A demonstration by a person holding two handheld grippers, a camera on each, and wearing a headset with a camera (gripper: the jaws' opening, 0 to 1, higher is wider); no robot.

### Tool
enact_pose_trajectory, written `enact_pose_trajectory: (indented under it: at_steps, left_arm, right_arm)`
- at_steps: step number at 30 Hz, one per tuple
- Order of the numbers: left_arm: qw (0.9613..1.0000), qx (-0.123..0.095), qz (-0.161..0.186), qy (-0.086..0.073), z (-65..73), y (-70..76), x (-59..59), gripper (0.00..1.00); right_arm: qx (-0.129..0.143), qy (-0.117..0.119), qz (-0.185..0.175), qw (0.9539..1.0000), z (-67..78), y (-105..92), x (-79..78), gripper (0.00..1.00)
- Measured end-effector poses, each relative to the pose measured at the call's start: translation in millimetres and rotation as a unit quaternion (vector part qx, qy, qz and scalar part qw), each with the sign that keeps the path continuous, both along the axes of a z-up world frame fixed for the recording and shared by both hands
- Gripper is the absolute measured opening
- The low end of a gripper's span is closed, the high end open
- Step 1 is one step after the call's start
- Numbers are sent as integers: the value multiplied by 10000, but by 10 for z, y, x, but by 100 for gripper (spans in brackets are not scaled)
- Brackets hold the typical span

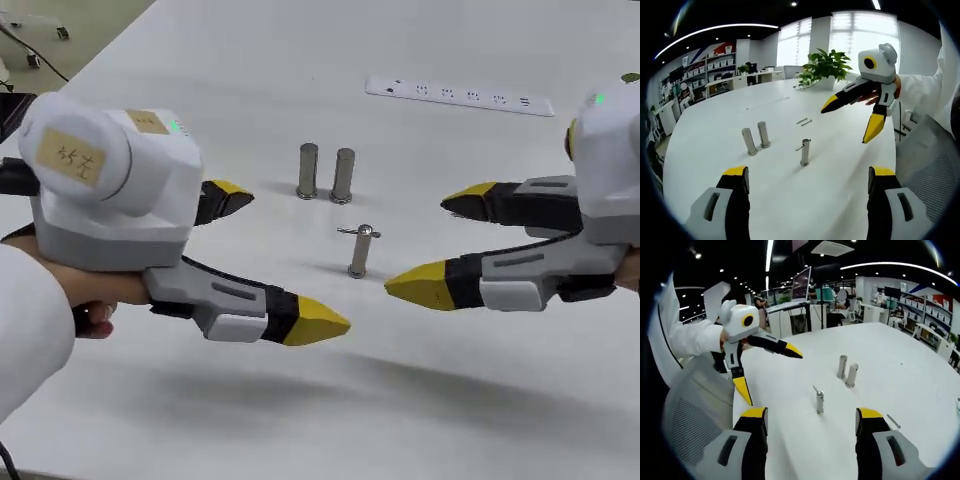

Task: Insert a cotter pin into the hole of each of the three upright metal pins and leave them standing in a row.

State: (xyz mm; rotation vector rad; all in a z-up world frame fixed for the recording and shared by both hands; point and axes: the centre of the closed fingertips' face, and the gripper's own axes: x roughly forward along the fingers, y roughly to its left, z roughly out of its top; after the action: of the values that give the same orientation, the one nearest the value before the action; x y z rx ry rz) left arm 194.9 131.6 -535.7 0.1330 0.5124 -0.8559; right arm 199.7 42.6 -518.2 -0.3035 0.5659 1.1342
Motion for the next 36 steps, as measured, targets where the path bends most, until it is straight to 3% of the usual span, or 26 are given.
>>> enact_pose_trajectory:
  at_steps: [3,6,12,19,23,29,33,36]
  left_arm:
    - [10000,-48,1,22,21,4,-13,99]
    - [9997,-225,0,73,76,-3,-27,99]
    - [9997,-229,-28,66,105,12,-17,99]
    - [9995,-304,-41,13,172,47,62,98]
    - [9993,-318,-28,-178,253,58,179,98]
    - [9975,-263,334,-572,387,196,601,92]
    - [9949,-351,617,-716,464,298,901,88]
    - [9939,-354,759,-723,474,295,1024,82]
  right_arm:
    - [82,62,-281,9996,26,-104,-24,77]
    - [204,283,-534,9980,12,-193,-59,86]
    - [334,353,-781,9958,19,-278,-94,97]
    - [477,401,-978,9932,50,-312,-109,98]
    - [346,410,-1036,9932,-21,-376,-86,98]
    - [293,441,-1071,9928,-57,-407,-114,98]
    - [225,472,-1100,9926,-103,-424,-135,98]
    - [174,452,-1158,9921,-131,-447,-153,98]
